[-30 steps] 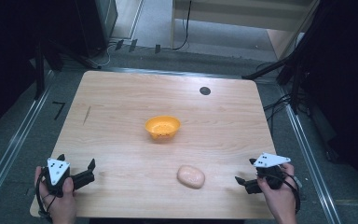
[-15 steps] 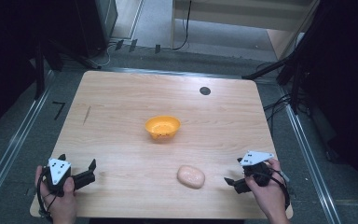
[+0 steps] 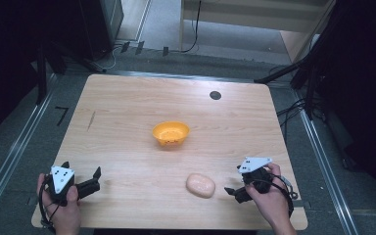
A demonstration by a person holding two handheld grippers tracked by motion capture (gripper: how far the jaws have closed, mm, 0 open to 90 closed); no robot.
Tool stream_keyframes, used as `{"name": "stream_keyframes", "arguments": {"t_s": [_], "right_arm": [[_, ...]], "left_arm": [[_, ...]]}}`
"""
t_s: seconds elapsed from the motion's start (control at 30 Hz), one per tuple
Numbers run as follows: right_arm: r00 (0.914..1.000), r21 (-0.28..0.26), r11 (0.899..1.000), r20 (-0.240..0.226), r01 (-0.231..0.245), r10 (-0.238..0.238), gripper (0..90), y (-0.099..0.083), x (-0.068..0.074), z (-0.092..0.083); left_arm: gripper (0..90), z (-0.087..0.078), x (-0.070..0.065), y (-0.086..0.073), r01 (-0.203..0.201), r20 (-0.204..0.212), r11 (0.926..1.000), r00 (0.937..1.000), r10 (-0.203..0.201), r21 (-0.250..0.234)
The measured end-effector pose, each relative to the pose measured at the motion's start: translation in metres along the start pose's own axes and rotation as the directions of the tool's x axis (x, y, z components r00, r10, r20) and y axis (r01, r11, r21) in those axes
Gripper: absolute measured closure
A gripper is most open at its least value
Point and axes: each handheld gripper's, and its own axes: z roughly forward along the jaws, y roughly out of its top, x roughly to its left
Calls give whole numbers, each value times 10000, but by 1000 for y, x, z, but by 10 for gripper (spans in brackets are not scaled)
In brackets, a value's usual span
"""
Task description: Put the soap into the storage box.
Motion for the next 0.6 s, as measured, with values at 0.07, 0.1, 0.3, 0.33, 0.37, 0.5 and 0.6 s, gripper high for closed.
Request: {"name": "stream_keyframes", "arguments": {"t_s": [0.07, 0.1, 0.3, 0.33, 0.37, 0.5, 0.6], "right_arm": [[9999, 52, 10000, -81, 72, -71, 137, 2, 2, 2], [9999, 48, 9999, -99, 127, -126, 137, 4, 3, 3], [9997, 214, 9997, -239, 108, -103, 139, 10, 8, 9], [9995, 229, 9996, -292, 157, -151, 139, 11, 9, 9], [9995, 229, 9996, -292, 157, -151, 139, 11, 9, 9], [9992, 274, 9994, -354, 199, -189, 139, 14, 12, 12], [9988, 330, 9990, -390, 294, -281, 140, 17, 15, 15]], "left_arm": [[0, 0, 0, 0, -6, 7, 10000, 10000, 6, 10], [0, 0, 0, 0, -16, 3, 10000, 10000, 16, 34], [0, 0, 0, 0, -12, -20, 10000, 10000, 12, 40], [0, 0, 0, 0, -10, -20, 10000, 10000, 10, 39], [0, 0, 0, 0, -10, -20, 10000, 10000, 10, 39], [0, 0, 0, 0, -39, -19, 10000, 10000, 39, 74], [0, 0, 0, 0, -39, -27, 10000, 10000, 39, 49]]}}
